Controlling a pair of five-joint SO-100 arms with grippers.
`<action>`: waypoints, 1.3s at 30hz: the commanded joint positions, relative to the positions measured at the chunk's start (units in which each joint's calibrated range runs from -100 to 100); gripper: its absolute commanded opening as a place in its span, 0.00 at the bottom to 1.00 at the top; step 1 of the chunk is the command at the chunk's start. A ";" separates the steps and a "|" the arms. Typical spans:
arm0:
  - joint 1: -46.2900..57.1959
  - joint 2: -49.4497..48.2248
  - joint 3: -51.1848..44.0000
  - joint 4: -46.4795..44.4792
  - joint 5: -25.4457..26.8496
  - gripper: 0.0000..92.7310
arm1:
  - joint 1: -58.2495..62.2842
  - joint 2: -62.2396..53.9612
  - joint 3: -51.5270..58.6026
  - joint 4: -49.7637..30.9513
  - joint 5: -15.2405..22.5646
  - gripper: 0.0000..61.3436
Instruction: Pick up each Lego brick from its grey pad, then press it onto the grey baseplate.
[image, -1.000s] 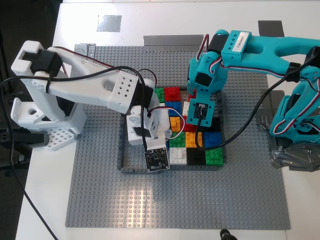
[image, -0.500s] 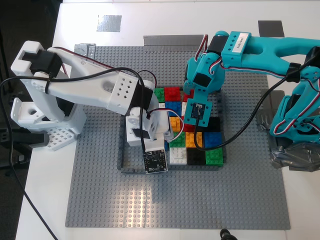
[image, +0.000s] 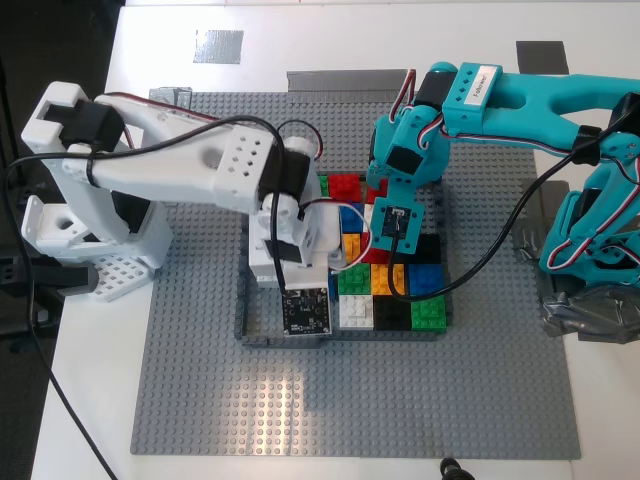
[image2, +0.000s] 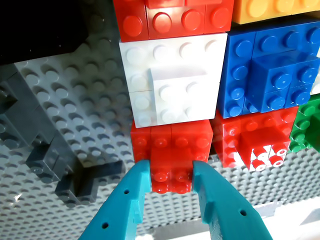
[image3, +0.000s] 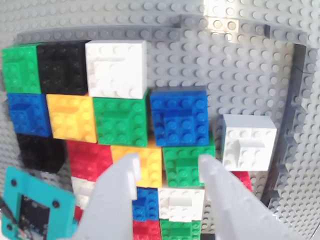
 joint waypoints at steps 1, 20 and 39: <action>0.21 -0.78 -0.59 -0.24 -0.08 0.09 | -0.38 -3.13 -16.15 7.98 0.14 0.12; 0.86 -1.47 -3.84 0.16 -0.08 0.24 | -23.38 -31.29 -0.53 11.07 -2.59 0.00; 19.94 -18.04 -6.28 3.01 1.98 0.22 | -66.18 -35.24 3.35 17.82 -8.75 0.00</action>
